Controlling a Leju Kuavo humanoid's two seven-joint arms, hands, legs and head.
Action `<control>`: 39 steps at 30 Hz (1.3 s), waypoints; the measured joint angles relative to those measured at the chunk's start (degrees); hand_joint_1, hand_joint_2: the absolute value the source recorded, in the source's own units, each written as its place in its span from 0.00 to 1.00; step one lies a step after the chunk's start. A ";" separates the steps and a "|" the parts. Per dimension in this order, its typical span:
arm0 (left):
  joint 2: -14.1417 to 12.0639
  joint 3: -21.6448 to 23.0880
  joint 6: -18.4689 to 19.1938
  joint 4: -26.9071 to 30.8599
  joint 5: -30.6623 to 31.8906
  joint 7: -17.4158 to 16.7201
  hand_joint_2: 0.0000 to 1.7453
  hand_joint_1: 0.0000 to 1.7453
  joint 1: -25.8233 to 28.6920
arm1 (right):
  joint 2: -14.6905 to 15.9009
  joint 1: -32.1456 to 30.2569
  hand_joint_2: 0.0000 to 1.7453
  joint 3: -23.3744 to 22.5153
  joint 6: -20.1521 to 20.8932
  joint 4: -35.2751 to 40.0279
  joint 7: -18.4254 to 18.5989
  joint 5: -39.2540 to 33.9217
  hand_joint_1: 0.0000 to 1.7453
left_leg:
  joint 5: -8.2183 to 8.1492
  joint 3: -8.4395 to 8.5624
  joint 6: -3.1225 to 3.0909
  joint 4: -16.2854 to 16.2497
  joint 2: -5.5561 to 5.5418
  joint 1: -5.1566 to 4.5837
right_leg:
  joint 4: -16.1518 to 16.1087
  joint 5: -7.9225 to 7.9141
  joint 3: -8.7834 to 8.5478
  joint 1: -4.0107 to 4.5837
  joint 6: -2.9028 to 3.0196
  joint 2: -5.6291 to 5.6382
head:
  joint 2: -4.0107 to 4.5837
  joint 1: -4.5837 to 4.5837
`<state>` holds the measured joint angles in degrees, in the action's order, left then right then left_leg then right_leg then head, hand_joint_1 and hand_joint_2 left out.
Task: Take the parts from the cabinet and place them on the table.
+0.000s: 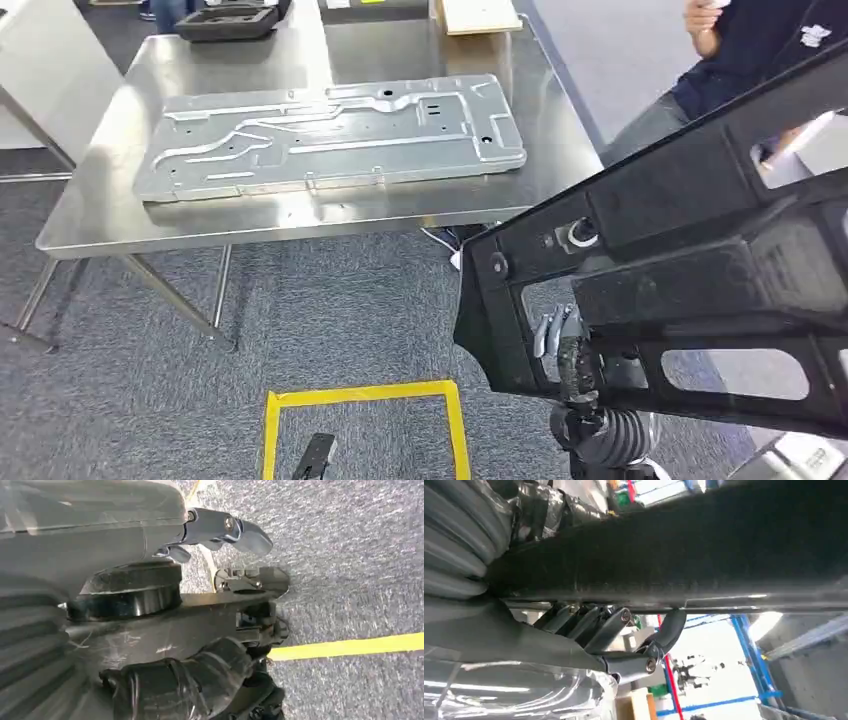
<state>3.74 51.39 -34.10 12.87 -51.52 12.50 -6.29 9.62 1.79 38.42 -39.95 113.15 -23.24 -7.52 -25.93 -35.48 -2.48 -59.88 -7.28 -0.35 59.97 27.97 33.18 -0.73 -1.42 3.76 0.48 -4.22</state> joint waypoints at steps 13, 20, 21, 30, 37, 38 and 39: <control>-1.40 0.28 2.08 0.00 -1.25 -0.46 1.00 0.00 0.15 | -0.83 0.60 1.00 0.00 0.53 -0.68 -1.07 0.15 1.00 | 0.43 0.11 3.30 0.44 7.77 1.24 | -1.27 1.54 -2.98 -1.02 -0.07 -6.63 | 0.00 -0.79; -2.62 0.28 3.58 0.00 -1.99 -0.46 1.00 0.00 0.23 | -1.73 1.16 1.00 0.00 0.92 -1.14 -2.60 -0.90 1.00 | 0.70 0.64 0.47 1.36 7.05 1.09 | 5.66 5.97 0.07 -1.15 -1.21 -4.57 | 0.00 -0.31; -2.69 0.28 3.63 0.00 -2.01 -0.46 1.00 0.00 0.18 | -1.79 1.16 1.00 0.00 0.94 -1.29 -2.75 -0.90 1.00 | 0.67 0.62 0.36 1.35 6.89 0.93 | 10.42 7.82 2.54 -0.88 -1.08 -4.37 | 0.00 -0.26; -3.13 0.28 3.82 0.00 -2.08 -0.46 1.00 0.00 0.18 | -2.45 1.27 1.00 0.02 1.00 -2.03 -3.14 -1.03 1.00 | 0.13 0.40 1.05 0.65 5.33 0.06 | -0.51 -0.24 -0.04 0.11 0.85 -3.28 | 0.00 -0.39; -4.00 0.28 4.81 0.00 -2.40 -0.57 1.00 0.00 0.20 | -3.63 1.55 1.00 0.55 1.53 -2.47 -3.85 -0.57 1.00 | -7.06 -6.61 3.06 -13.87 6.48 0.48 | -1.09 -0.51 -0.68 -0.18 2.16 -4.09 | 0.00 -0.81; -4.15 0.28 5.01 0.00 -2.40 -0.57 1.00 0.00 0.23 | -3.65 1.58 1.00 0.81 1.53 -2.62 -3.89 -0.52 1.00 | -7.18 -7.70 3.18 -15.82 6.52 0.48 | -1.03 -0.45 -0.67 -0.17 2.23 -4.17 | 0.00 -0.81; -4.30 0.28 5.18 0.00 -2.40 -0.57 1.00 0.00 0.20 | -3.74 1.63 1.00 1.01 1.51 -2.78 -3.91 -0.52 1.00 | -6.05 -7.48 3.19 -15.15 6.56 0.49 | -0.99 -0.35 -0.71 -0.17 2.25 -4.18 | 0.00 -0.81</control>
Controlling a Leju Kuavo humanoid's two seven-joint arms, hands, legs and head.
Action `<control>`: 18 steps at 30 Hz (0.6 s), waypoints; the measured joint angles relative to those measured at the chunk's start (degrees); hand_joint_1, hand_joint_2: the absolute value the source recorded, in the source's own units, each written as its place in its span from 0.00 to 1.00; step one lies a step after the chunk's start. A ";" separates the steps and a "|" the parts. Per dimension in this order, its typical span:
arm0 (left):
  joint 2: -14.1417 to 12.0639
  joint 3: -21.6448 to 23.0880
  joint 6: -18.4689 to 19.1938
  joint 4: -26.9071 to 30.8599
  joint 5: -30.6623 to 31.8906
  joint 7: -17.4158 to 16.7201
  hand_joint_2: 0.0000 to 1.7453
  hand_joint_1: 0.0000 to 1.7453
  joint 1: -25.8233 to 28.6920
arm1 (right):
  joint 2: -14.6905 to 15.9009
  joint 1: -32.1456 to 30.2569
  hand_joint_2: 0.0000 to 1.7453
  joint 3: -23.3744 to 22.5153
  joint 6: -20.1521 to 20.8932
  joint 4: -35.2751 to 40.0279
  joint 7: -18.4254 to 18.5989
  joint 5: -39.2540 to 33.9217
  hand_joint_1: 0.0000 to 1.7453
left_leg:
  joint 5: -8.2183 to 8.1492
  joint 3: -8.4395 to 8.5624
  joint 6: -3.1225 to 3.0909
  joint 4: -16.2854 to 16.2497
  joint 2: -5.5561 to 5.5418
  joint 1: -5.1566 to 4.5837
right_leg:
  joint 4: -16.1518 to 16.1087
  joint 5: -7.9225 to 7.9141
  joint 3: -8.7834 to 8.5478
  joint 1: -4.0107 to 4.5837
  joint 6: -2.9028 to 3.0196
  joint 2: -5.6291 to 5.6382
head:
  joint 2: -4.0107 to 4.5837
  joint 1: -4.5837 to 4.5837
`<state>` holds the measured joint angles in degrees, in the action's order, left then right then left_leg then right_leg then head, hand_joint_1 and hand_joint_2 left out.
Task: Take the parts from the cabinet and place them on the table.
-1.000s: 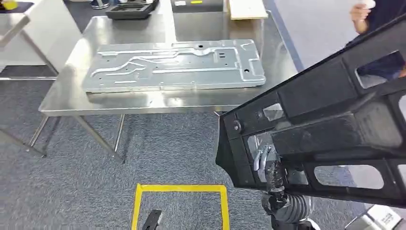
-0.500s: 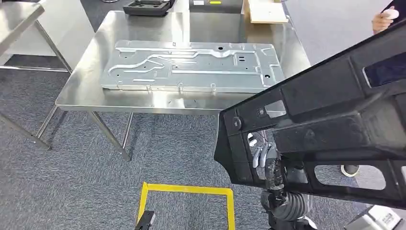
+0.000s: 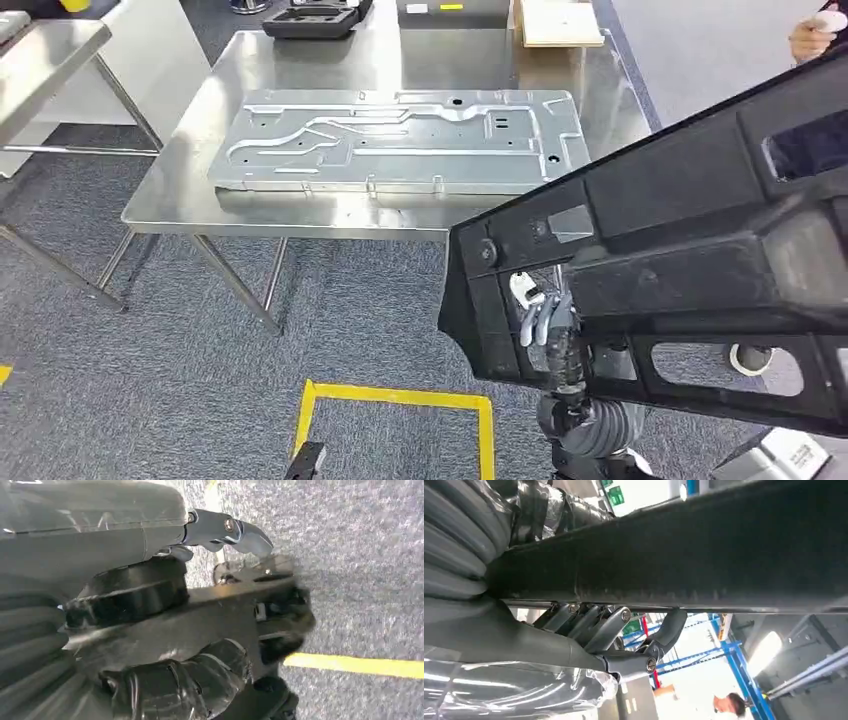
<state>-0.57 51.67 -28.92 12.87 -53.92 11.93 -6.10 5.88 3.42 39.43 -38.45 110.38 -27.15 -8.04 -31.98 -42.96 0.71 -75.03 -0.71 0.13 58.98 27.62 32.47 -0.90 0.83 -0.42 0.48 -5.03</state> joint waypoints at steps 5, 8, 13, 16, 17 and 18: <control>-0.64 0.00 0.04 0.00 0.02 0.00 1.00 0.00 -0.21 | -0.41 0.57 1.00 0.83 -0.31 -0.59 -0.07 -0.02 1.00 | 6.24 8.24 -1.46 16.24 0.42 -0.67 | 0.05 0.56 -0.44 0.30 -0.71 0.04 | 0.00 0.04; -0.83 0.00 -0.22 -0.02 0.20 0.02 1.00 0.00 0.05 | -0.46 0.58 1.00 0.92 -0.90 -0.87 -0.11 -0.28 1.00 | 6.27 8.16 -2.05 16.30 0.27 -0.73 | -0.59 0.45 -0.75 0.25 -1.44 -0.04 | 0.00 0.09; -0.85 0.02 -0.96 0.00 0.72 0.31 1.00 0.00 -0.07 | -0.44 0.44 1.00 0.92 -1.05 -1.05 -0.33 -1.01 1.00 | 6.44 9.17 -3.37 17.57 0.32 -0.20 | 13.59 7.32 6.37 0.36 -2.17 0.31 | 0.00 0.50; -0.85 0.04 -1.25 0.00 0.76 0.37 1.00 0.00 0.07 | -0.39 0.15 1.00 0.92 -1.03 -1.44 -0.33 -1.60 1.00 | 6.05 9.44 -3.44 17.38 0.21 -0.16 | 13.99 4.62 7.66 0.15 -2.50 0.29 | 0.00 0.50; -0.83 0.07 -1.25 0.00 0.79 0.37 1.00 0.00 0.08 | -0.37 0.15 1.00 0.92 -1.01 -1.49 -0.35 -1.64 1.00 | 5.80 9.62 -3.29 17.17 0.12 -0.09 | 9.54 1.84 5.72 -0.05 -2.53 0.29 | 0.00 0.50; -0.81 0.07 -1.25 0.00 0.81 0.39 1.00 0.00 0.06 | -0.35 0.16 1.00 0.92 -1.01 -1.49 -0.42 -1.73 1.00 | 5.44 9.77 -3.08 16.81 0.00 -0.07 | 4.34 -0.83 3.29 -0.26 -2.58 0.30 | 0.00 0.50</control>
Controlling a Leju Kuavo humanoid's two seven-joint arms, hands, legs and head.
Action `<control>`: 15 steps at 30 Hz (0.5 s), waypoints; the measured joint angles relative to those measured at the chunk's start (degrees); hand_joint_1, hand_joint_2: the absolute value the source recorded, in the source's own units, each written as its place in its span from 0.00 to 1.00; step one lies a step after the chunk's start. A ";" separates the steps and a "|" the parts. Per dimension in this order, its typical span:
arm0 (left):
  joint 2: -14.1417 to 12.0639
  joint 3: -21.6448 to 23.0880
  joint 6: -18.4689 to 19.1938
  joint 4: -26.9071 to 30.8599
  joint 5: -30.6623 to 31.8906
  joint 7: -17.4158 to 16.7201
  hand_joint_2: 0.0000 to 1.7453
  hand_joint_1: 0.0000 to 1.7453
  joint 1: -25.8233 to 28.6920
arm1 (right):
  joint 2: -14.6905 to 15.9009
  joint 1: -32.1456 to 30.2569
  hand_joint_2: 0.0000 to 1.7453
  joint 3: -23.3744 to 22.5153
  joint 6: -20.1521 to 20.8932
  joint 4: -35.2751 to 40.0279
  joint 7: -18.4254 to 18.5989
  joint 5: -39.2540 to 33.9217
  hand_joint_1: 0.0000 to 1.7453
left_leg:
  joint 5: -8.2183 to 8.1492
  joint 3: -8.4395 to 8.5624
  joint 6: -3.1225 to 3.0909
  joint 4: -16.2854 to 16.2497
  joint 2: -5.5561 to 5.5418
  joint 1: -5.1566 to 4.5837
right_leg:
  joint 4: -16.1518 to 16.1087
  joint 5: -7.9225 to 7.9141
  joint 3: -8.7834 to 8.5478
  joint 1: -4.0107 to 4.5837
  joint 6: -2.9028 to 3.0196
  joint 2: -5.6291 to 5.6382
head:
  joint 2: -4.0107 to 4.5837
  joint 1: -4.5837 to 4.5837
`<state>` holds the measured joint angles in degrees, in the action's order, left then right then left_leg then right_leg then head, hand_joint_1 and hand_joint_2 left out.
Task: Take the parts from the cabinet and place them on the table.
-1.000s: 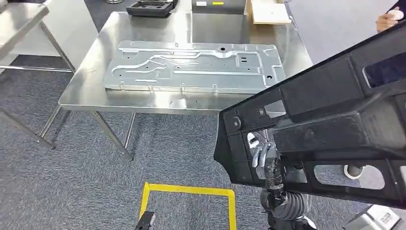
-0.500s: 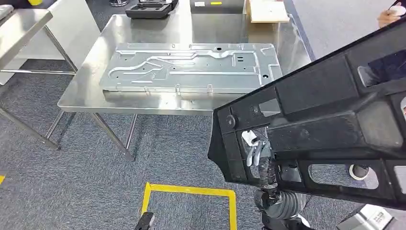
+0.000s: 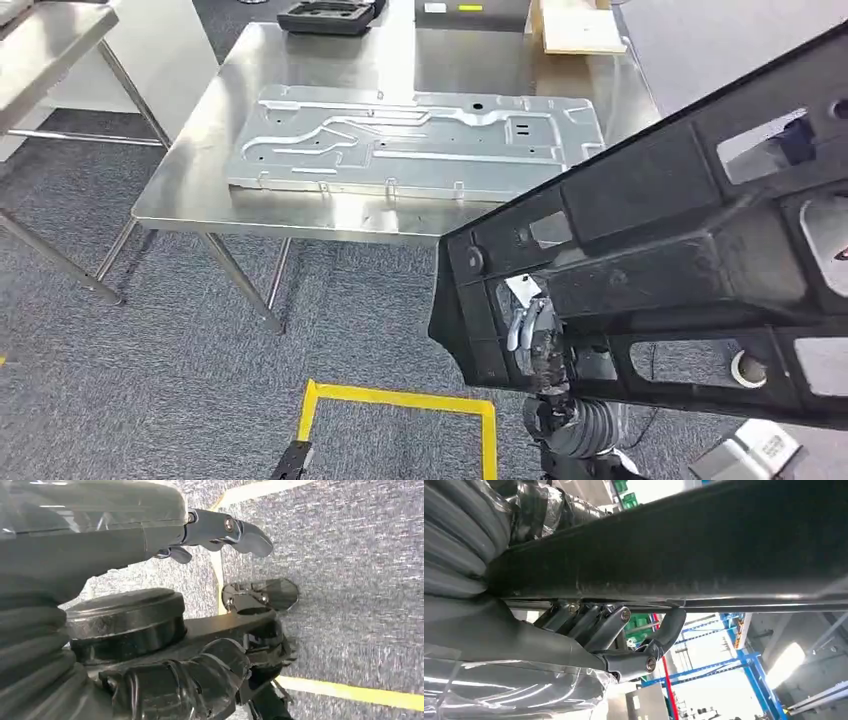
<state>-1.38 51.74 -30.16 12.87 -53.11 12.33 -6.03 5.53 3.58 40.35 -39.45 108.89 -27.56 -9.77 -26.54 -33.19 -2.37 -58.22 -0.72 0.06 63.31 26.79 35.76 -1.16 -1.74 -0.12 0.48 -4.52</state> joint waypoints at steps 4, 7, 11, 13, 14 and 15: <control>0.00 0.00 0.17 0.00 0.05 0.04 1.00 0.00 -0.01 | 0.04 -0.24 1.00 0.00 0.02 -0.04 -0.06 -0.24 1.00 | -0.67 -0.26 1.08 -0.70 -0.24 -0.37 | -3.48 0.43 -1.74 0.43 0.85 0.25 | 0.00 -0.07; 0.00 0.00 0.22 0.00 0.09 0.07 1.00 0.00 -0.03 | 0.04 -0.28 1.00 0.00 0.02 -0.02 -0.07 -0.24 1.00 | -1.69 -0.34 2.02 -1.65 -0.10 -0.12 | -4.12 0.25 -2.37 0.03 1.83 0.16 | 0.00 -0.13; 0.04 0.07 0.39 0.00 0.24 0.07 1.00 0.00 0.06 | 0.07 -0.40 1.00 0.00 0.00 -0.04 -0.09 -0.37 1.00 | -7.72 -8.45 2.86 -17.20 0.26 0.14 | -4.11 0.84 -2.82 0.22 2.59 -0.03 | 0.00 -0.66; 0.07 0.24 0.44 0.00 0.31 0.04 1.00 0.00 0.21 | 0.09 -0.74 1.00 0.00 0.00 -0.04 -0.09 -0.37 1.00 | -5.48 -9.08 2.75 -16.87 0.28 0.14 | -4.10 1.17 -3.31 0.24 2.60 0.07 | 0.00 -0.61; 0.07 0.31 0.44 0.00 0.33 0.00 1.00 0.00 0.19 | 0.09 -0.86 1.00 0.00 0.00 -0.04 -0.11 -0.37 1.00 | -2.92 -7.51 2.53 -13.15 0.28 0.13 | -4.10 1.42 -3.69 0.24 2.55 0.15 | 0.00 -0.68; 0.07 0.33 0.44 0.00 0.33 -0.04 1.00 0.00 0.15 | 0.09 -0.93 1.00 0.00 0.00 -0.02 -0.09 -0.37 1.00 | 0.11 -5.04 2.18 -7.74 0.28 0.09 | -4.10 1.69 -4.20 0.24 2.48 0.20 | 0.00 -0.63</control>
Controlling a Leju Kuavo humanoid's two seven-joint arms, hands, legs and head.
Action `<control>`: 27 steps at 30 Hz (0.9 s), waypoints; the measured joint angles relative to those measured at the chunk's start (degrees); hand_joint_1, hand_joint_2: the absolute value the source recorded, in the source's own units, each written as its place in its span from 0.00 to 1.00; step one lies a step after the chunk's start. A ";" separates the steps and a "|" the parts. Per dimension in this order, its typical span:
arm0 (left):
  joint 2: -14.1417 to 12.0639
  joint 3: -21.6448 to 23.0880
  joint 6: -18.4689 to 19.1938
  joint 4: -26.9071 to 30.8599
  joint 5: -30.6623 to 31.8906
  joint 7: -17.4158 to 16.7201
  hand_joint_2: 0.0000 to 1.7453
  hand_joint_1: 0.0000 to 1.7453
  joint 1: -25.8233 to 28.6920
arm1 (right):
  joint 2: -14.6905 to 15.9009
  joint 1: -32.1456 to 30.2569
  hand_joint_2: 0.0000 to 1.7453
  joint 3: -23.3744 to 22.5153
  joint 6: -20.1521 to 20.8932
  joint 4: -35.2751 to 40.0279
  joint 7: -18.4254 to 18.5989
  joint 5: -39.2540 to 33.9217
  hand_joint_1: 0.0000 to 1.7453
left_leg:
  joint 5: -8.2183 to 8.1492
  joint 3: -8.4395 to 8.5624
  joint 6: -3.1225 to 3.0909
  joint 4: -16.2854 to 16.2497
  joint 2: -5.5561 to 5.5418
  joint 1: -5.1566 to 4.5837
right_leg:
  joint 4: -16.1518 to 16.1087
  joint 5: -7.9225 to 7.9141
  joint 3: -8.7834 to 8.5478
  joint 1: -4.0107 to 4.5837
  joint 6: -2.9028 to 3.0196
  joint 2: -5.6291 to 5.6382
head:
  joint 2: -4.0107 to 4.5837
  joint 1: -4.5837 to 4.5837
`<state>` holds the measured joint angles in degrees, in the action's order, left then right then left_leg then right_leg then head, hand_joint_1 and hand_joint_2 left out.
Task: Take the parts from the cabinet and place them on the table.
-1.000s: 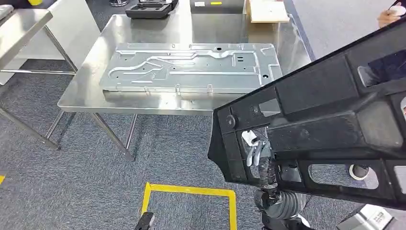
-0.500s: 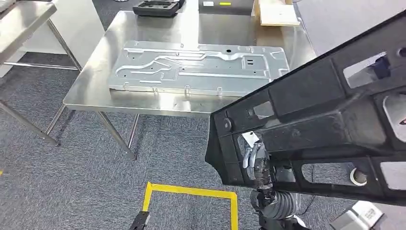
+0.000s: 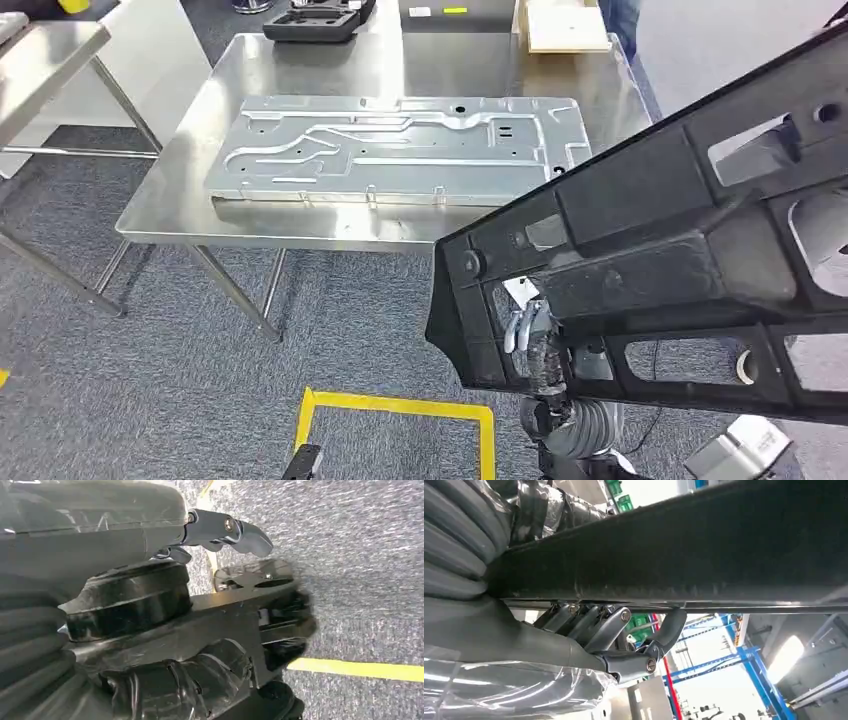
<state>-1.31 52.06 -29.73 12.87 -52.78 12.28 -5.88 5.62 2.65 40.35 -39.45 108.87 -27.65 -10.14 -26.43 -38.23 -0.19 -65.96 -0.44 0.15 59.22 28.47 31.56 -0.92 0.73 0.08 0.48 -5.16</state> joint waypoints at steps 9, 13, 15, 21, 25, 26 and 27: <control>0.07 0.39 -0.17 -0.02 0.07 -0.22 1.00 0.00 0.00 | 0.11 -0.21 1.00 0.00 -0.09 0.26 -0.57 0.00 1.00 | 0.43 5.27 -2.26 8.87 -0.05 -0.17 | 4.81 3.45 1.98 0.32 -2.05 0.01 | 0.00 0.20; 0.24 0.55 -0.18 -0.02 0.07 -0.26 1.00 0.00 -0.05 | 0.41 -0.83 1.00 0.00 -0.24 0.26 -0.59 -0.02 1.00 | -0.98 6.86 -2.75 8.84 -0.04 -0.40 | 16.83 4.89 10.51 0.36 -2.24 0.00 | 0.00 0.20; 0.28 0.57 -0.24 -0.02 0.11 -0.26 1.00 0.00 0.12 | 0.57 -0.88 1.00 0.00 -0.24 0.26 -0.48 -0.02 1.00 | -1.94 8.27 -2.65 8.82 -0.15 -0.39 | 10.16 -0.69 8.53 0.32 -2.15 -0.01 | 0.00 0.22; 0.79 0.79 -0.41 -0.02 0.59 -0.35 1.00 0.00 -0.24 | 1.07 -0.84 1.00 0.00 -0.24 0.94 0.26 -0.07 1.00 | -4.19 9.46 -1.45 8.58 -0.32 -0.75 | 0.38 -3.43 4.10 0.54 -1.00 0.24 | 0.00 0.24; 1.12 0.98 -0.65 0.00 0.77 -0.52 1.00 0.00 -0.33 | 1.27 -0.56 1.00 0.00 -0.07 1.64 0.61 -0.22 1.00 | -6.49 8.41 -0.18 4.55 0.03 -0.56 | -0.41 -2.40 2.47 0.21 0.20 0.24 | 0.00 -0.41; 1.20 0.98 -0.74 0.00 0.76 -0.61 1.00 0.00 -0.41 | 1.31 -0.47 1.00 0.00 -0.04 1.70 0.68 -0.26 1.00 | -7.92 5.61 0.07 0.09 0.04 -0.37 | -0.41 -2.07 2.13 0.23 0.52 0.08 | 0.00 -0.31; 1.29 1.01 -0.79 0.00 0.76 -0.61 1.00 0.00 -0.39 | 1.42 -0.45 1.00 0.00 -0.02 1.73 0.74 -0.31 1.00 | -9.23 2.28 0.23 -4.88 0.04 -0.23 | -0.40 -1.65 1.72 0.29 0.53 0.06 | 0.00 -0.33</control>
<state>-0.02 53.07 -30.51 12.87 -52.02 11.67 -6.27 7.04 2.20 40.35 -39.47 110.60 -26.91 -10.45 -35.67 -35.95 0.04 -70.84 -0.39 -0.07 58.82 26.82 33.28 -0.63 1.27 0.15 0.48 -5.49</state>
